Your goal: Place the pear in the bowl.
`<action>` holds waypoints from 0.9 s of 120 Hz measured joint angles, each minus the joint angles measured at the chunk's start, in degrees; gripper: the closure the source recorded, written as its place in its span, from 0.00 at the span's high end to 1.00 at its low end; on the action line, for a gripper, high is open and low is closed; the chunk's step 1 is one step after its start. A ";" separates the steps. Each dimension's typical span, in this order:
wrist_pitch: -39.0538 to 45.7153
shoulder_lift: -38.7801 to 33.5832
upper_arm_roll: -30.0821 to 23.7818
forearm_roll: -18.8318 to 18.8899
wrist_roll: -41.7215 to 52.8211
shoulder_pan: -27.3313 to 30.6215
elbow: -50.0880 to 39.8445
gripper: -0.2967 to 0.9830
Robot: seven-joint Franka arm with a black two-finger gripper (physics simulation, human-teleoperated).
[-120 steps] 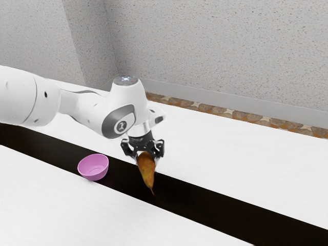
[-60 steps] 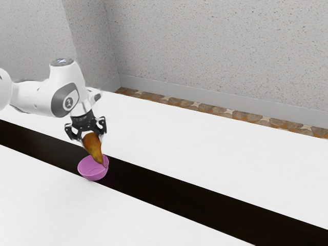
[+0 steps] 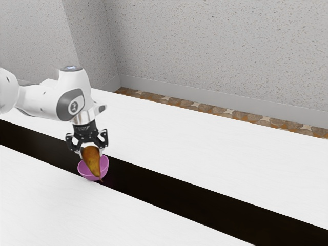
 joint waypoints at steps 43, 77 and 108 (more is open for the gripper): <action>-0.91 -3.18 -0.88 -0.46 1.02 -0.66 2.27 0.72; -18.85 -9.48 -1.74 -7.22 8.95 -4.32 19.79 0.74; -34.52 -8.36 -1.63 -6.99 18.35 -6.97 36.23 0.75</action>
